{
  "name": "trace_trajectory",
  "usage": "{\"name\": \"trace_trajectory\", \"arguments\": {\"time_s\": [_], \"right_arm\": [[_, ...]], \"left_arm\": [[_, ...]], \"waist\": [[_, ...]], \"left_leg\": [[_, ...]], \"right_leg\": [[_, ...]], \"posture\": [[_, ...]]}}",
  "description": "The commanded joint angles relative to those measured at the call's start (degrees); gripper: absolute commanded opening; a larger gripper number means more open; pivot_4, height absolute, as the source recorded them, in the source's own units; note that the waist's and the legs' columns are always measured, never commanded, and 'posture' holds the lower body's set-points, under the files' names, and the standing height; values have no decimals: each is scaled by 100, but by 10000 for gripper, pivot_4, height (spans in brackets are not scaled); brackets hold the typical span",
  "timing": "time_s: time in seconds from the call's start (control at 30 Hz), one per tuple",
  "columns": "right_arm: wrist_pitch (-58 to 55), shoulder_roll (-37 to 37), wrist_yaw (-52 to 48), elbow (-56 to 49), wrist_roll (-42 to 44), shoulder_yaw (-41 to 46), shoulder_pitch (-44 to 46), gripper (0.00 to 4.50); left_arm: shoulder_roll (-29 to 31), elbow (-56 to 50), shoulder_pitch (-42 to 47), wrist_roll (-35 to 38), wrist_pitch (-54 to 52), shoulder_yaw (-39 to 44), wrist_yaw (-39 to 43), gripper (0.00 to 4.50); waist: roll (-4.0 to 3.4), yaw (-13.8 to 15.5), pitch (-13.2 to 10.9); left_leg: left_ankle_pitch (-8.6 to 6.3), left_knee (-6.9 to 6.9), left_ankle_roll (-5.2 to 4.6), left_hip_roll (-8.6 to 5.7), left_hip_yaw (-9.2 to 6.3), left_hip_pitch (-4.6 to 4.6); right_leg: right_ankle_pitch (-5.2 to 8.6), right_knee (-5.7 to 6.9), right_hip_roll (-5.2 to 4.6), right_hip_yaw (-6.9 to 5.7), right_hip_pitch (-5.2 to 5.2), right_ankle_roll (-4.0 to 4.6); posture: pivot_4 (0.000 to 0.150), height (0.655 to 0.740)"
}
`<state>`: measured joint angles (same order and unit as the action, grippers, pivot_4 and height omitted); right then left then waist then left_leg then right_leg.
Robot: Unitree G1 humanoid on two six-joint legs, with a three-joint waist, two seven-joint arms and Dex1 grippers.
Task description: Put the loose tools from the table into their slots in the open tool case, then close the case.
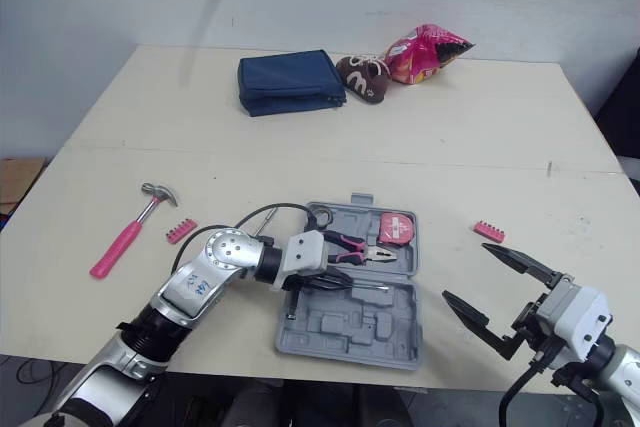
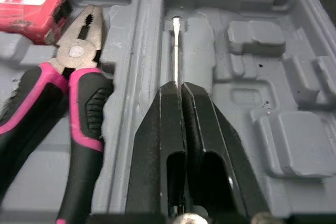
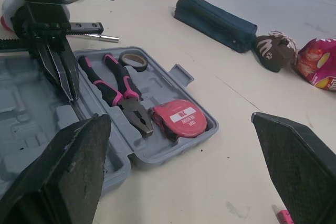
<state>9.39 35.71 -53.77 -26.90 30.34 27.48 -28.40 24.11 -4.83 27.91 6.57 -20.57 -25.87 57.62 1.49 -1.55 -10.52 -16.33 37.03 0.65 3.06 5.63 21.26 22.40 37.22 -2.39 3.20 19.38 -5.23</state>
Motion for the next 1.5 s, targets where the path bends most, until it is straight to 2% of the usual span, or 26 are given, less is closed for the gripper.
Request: {"name": "trace_trajectory", "arguments": {"time_s": [0.03, 0.37, 0.47, 0.57, 0.63, 0.77, 0.83, 0.93, 1.07, 1.2, 1.3, 1.37, 1.4, 1.43, 1.5], "right_arm": [[1, -3, 48, -225, 49, 176, -69, 45000], [-52, -9, 121, -301, 47, 162, -78, 45000], [-68, -13, 150, -328, 37, 141, -71, 45000], [-75, -19, 168, -349, 40, 140, -80, 45000], [-82, -19, 179, -361, 40, 144, -84, 45000], [-111, -3, 226, -380, 67, 186, -85, 45000], [-145, 23, 251, -377, 122, 279, -86, 45000], [-194, 68, 215, -353, 241, 531, -156, 45000], [-224, 125, 8, -249, 380, 1007, -372, 45000], [-82, 147, -330, 173, 423, 1581, -638, 45000], [216, 142, -662, 851, 328, 2065, -837, 45000], [533, 169, -864, 1550, 225, 2445, -952, 45000], [730, 197, -947, 1928, 161, 2611, -983, 45000], [904, 223, -1014, 2293, 108, 2749, -1005, 45000], [1203, 279, -1089, 2983, 8, 2942, -1015, 45000]], "left_arm": [[13, 38, -103, -169, -225, -29, -192, 616], [223, -103, -84, -873, -1188, -721, -510, 616], [244, -115, -35, -1076, -1456, -1033, -558, 616], [297, -236, -30, -1176, -1651, -1310, -495, 616], [207, -288, -52, -1110, -1698, -1237, -589, 616], [-23, -325, -108, -649, -1083, -707, -611, 616], [-132, -373, -136, -216, -450, -221, -415, 616], [-173, -503, -186, 671, -46, 644, -7, 616], [285, -680, -332, 1485, 42, 1555, 536, 616], [958, -678, -649, 1915, -160, 2434, 654, 616], [1641, -229, -1019, 1817, 113, 3125, 761, 8373], [2021, 412, -1187, 1789, 302, 3907, 469, 17728], [2207, 761, -1277, 1751, 469, 4262, 368, 22768], [2373, 1098, -1384, 1744, 657, 4594, 350, 26379], [2803, 1863, -1631, 1655, 1032, 5097, 430, 36623]], "waist": [[0, 0, 0], [-7, -1, 19], [-9, 7, 40], [-9, 9, 100], [-10, 1, 127], [-30, 14, 161], [-32, 31, 158], [-44, 17, 131], [-56, 3, 130], [-60, -6, 123], [-48, -7, 112], [-41, -6, 104], [-33, -8, 96], [-25, -9, 89], [-19, -22, 84]], "left_leg": [[0, 0, 0, 0, 0, -1], [-7, -4, -7, 0, -3, -17], [-31, -10, -24, 2, -12, -38], [-56, -10, -44, 2, -13, -77], [-73, -25, -40, 6, -12, -107], [-93, -56, -19, 8, -8, -115], [-82, -58, -38, 7, -9, -110], [-77, -62, -44, 7, -10, -106], [-63, -65, -23, 9, -15, -31], [-45, -77, 11, 21, -12, -20], [-47, -82, 9, 20, -12, -19], [-52, -88, 7, 19, -10, -21], [-75, -89, -26, 19, -10, -22], [-77, -89, -25, 19, -10, -23], [-79, -93, -23, 19, -11, -26]], "right_leg": [[0, 0, 0, 0, -1, 0], [-1, -12, -2, -1, -25, -1], [-1, -41, -3, -9, -90, -2], [-1, -61, -9, -12, -112, -2], [-1, -98, -12, -14, -185, -1], [-3, -143, -26, -21, -200, 5], [-3, -144, -29, -24, -193, 5], [-3, -144, -31, -30, -168, 7], [-2, -132, -22, -46, -73, 8], [6, -144, 0, -44, -59, 6], [7, -153, -1, -43, -59, 5], [7, -159, -5, -43, -59, 5], [8, -158, -6, -44, -59, 6], [8, -157, -9, -45, -59, 7], [10, -157, -16, -48, -59, 12]], "posture": [[1500, 7400], [1500, 7400], [1500, 7400], [1500, 7400], [1500, 7400], [1500, 7400], [1500, 7400], [1500, 7400], [1500, 7400], [1500, 7400], [1500, 7400], [1500, 7400], [1500, 7400], [1500, 7400], [1500, 7400]]}}
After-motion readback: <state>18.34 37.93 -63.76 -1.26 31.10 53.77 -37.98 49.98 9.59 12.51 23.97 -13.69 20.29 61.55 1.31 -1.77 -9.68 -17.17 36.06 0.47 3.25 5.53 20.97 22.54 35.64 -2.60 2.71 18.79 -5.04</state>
